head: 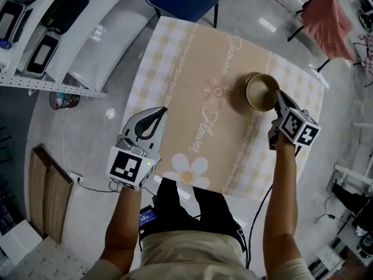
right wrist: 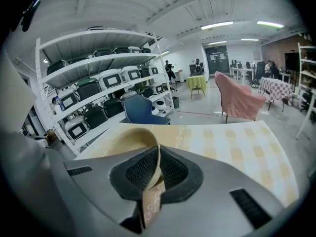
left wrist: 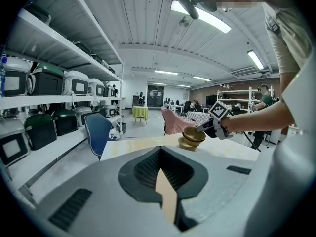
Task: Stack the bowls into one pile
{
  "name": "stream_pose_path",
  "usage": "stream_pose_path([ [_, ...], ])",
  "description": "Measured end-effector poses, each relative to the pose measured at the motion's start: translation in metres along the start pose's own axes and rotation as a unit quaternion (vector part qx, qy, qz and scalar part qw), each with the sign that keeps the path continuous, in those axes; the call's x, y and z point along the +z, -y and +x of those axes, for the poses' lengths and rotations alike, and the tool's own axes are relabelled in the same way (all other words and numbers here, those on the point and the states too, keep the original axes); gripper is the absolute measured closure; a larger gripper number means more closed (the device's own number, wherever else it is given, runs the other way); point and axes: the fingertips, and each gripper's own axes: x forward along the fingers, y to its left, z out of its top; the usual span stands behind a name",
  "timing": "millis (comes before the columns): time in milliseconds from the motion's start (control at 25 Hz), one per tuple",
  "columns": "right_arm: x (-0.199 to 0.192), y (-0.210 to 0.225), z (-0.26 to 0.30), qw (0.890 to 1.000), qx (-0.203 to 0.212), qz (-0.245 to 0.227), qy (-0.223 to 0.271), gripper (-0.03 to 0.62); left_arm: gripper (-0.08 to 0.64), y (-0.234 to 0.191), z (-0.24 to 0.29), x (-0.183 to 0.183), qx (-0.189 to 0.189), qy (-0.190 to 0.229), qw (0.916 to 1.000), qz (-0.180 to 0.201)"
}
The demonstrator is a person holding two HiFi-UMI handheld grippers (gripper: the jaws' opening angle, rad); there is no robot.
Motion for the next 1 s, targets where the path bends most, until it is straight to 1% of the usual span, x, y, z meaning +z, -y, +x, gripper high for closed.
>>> stream_pose_path([
  [720, -0.013, 0.010, 0.033, 0.999, -0.008, -0.015, -0.031, 0.574, 0.555, 0.004, 0.011, -0.012, -0.003, -0.006, 1.0000, -0.006],
  [840, -0.014, 0.011, 0.035, 0.999, -0.014, -0.027, -0.032, 0.574, 0.555, 0.004, 0.011, -0.013, -0.002, -0.006, 1.0000, -0.007],
  [1000, -0.016, 0.012, 0.038, 0.997, -0.026, -0.059, -0.036, 0.574, 0.554, 0.006, 0.012, -0.013, -0.005, -0.007, 1.0000, -0.003],
])
